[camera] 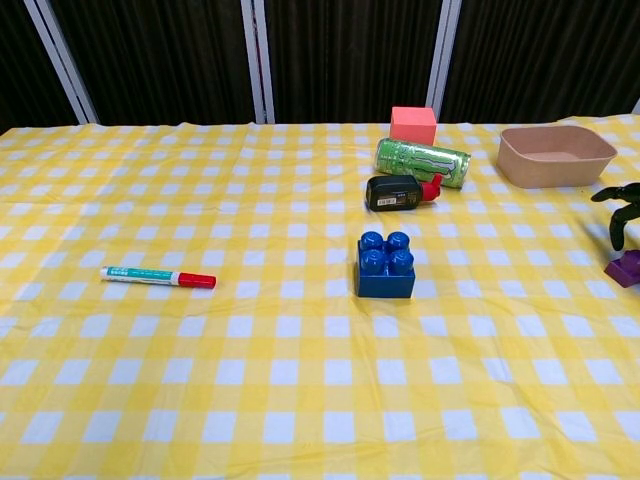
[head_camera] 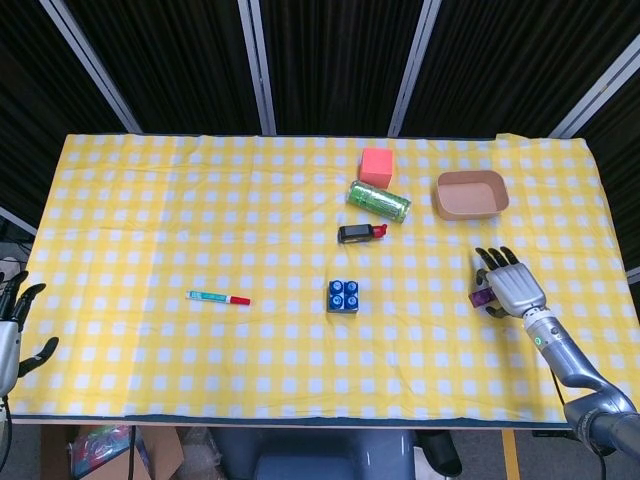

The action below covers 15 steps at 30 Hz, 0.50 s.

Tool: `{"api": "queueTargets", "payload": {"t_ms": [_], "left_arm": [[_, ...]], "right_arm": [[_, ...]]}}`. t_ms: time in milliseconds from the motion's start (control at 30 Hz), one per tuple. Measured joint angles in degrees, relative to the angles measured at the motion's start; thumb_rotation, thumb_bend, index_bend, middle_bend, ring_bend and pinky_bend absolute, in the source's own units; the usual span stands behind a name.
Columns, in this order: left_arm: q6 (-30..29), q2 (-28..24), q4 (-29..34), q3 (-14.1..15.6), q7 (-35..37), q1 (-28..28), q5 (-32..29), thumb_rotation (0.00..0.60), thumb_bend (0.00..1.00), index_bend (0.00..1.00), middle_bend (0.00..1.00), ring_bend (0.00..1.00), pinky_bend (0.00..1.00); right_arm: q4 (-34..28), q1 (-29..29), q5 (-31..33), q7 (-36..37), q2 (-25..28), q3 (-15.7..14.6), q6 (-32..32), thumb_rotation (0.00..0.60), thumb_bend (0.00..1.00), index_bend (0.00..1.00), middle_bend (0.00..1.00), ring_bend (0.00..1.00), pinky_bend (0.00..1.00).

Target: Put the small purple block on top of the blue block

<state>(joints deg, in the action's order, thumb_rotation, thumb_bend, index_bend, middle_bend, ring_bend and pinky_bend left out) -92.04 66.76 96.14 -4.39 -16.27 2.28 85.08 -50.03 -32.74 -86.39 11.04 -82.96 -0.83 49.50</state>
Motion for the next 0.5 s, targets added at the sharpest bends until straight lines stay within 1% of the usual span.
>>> {"api": "queueTargets", "payload": {"t_ms": [200, 500], "left_arm": [[0.0, 0.3, 0.1, 0.1, -0.8, 0.0, 0.2, 0.600, 0.24, 0.20, 0.09, 0.00, 0.05], [-0.1, 0.6, 0.2, -0.1, -1.5, 0.0, -0.1, 0.600, 0.24, 0.20, 0.09, 0.00, 0.05]], "right_arm": [[2.5, 0.0, -0.8, 2.1, -1.2, -0.6, 0.4, 0.600, 0.29, 0.42, 0.00, 0.00, 0.00], [6.0, -0.1, -1.9, 4.8, -3.0, -1.2, 1.1, 0.600, 0.29, 0.49, 0.02, 0.00, 0.00]]}}
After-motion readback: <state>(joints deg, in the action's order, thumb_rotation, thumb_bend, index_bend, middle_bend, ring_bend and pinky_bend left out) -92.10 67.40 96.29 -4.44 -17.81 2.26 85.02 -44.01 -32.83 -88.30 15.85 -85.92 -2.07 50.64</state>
